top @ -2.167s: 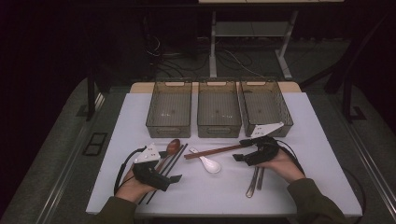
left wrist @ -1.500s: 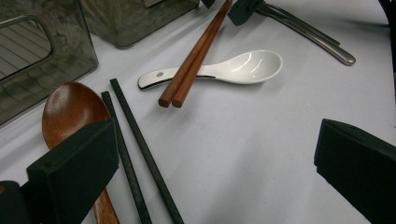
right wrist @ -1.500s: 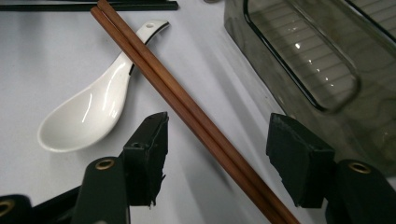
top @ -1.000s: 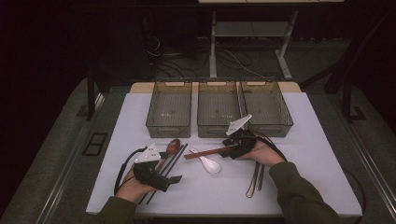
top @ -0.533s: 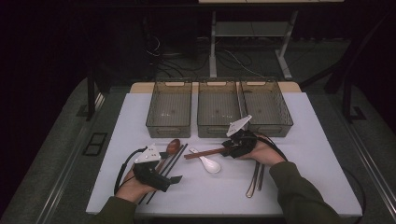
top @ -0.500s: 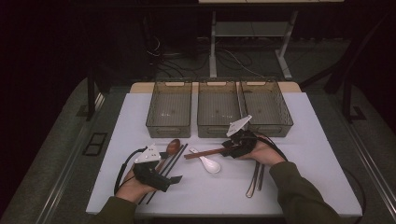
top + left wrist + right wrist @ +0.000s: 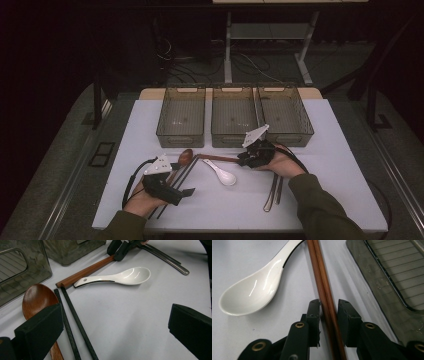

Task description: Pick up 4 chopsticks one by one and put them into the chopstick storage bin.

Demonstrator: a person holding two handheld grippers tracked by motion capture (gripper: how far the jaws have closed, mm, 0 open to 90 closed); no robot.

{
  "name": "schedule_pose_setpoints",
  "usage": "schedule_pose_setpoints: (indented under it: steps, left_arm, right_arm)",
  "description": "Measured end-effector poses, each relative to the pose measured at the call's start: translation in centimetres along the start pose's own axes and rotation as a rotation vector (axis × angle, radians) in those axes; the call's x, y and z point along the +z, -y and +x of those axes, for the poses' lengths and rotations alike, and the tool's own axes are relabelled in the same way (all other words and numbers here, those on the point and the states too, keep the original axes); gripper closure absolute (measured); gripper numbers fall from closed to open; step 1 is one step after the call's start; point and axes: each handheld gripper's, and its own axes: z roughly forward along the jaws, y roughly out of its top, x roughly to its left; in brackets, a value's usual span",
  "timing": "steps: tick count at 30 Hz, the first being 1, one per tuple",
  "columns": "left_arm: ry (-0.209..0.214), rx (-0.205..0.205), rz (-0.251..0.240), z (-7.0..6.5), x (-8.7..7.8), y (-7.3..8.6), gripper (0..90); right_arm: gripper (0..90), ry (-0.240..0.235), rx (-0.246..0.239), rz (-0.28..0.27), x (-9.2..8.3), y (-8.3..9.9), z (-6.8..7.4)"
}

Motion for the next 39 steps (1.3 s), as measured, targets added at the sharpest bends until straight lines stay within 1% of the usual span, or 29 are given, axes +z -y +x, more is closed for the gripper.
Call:
schedule_pose_setpoints:
  steps: [4, 11, 14, 15, 16, 17, 18, 19, 20, 23, 24, 25, 26, 27, 28, 30, 34, 36, 37, 38, 39]
  left_arm:
    - [0.001, 0.001, 0.000, 0.0, 0.0, 0.0, 0.0]
    - [0.001, 0.000, 0.001, 0.0, 0.0, 0.0, 0.0]
    - [0.000, 0.000, 0.002, 0.0, 0.0, 0.0, 0.0]
    - [0.000, 0.000, 0.002, 0.0, 0.0, 0.0, 0.0]
    - [0.000, 0.000, 0.002, 0.0, 0.0, 0.0, 0.0]
    - [0.000, 0.000, 0.001, 0.0, 0.0, 0.0, 0.0]
    - [0.001, -0.001, -0.001, 0.0, 0.0, 0.0, 0.0]
    - [0.001, 0.000, 0.000, 0.0, 0.0, 0.0, 0.0]
    - [0.000, 0.000, 0.001, 0.0, 0.0, 0.0, 0.0]
    - [0.001, 0.000, 0.000, 0.0, 0.0, 0.0, 0.0]
    - [0.002, 0.000, 0.000, 0.0, 0.0, 0.0, 0.0]
    - [0.001, 0.000, 0.000, 0.0, 0.0, 0.0, 0.0]
    - [0.002, 0.000, 0.000, 0.0, 0.0, 0.0, 0.0]
    - [0.002, 0.000, 0.000, 0.0, 0.0, 0.0, 0.0]
    - [0.002, 0.000, 0.000, 0.0, 0.0, 0.0, 0.0]
    - [0.001, 0.000, 0.001, 0.0, 0.0, 0.0, 0.0]
    - [0.002, -0.001, 0.000, -0.1, 0.0, 0.0, 0.0]
    - [0.001, -0.001, 0.000, -0.1, 0.0, 0.0, 0.0]
    - [0.001, -0.001, 0.000, -0.1, 0.0, 0.0, 0.0]
    - [0.001, 0.000, 0.001, 0.0, 0.0, 0.0, 0.0]
    - [0.001, 0.000, 0.000, 0.0, 0.0, 0.0, 0.0]
  right_arm:
    - [73.9, 0.007, 0.000, 0.001, 0.0, 0.0, 0.1]
    - [74.6, 0.012, 0.001, 0.004, 0.0, -0.1, 0.2]
    - [75.0, 0.026, 0.007, 0.006, 0.0, -0.2, 0.1]
    - [75.4, 0.038, 0.015, 0.006, 0.0, -0.2, 0.1]
    - [77.2, 0.047, 0.032, 0.007, 0.1, -0.3, 0.2]
    - [77.2, 0.047, 0.032, 0.007, 0.1, -0.3, 0.2]
    - [77.5, 0.056, 0.022, 0.012, 0.1, -0.3, 0.1]
    - [77.5, 0.056, 0.022, 0.012, 0.1, -0.3, 0.1]
    - [77.6, 0.053, 0.037, 0.010, 0.1, -0.3, 0.2]
    - [77.7, 0.054, 0.044, 0.012, 0.1, -0.3, 0.1]
    - [77.8, 0.051, 0.057, 0.012, 0.1, -0.4, 0.2]
    - [77.9, 0.051, 0.058, 0.014, 0.1, -0.4, 0.2]
    - [78.1, 0.032, 0.073, 0.015, 0.0, -0.4, 0.3]
    - [78.1, 0.032, 0.073, 0.015, 0.0, -0.4, 0.3]
    - [78.2, 0.030, 0.060, 0.020, 0.0, -0.4, 0.3]
    - [78.3, 0.031, 0.055, 0.034, 0.1, -0.6, 0.8]
    - [78.3, 0.030, 0.057, 0.035, 0.1, -0.7, 1.1]
    - [77.6, 0.036, 0.056, 0.037, 0.1, -0.8, 1.3]
    - [76.3, 0.029, 0.072, 0.026, 0.1, -0.8, 1.5]
    - [71.4, 0.043, 0.056, 0.016, 0.0, -0.8, 1.3]
    - [69.7, 0.036, 0.072, -0.003, -0.2, -0.8, 1.5]
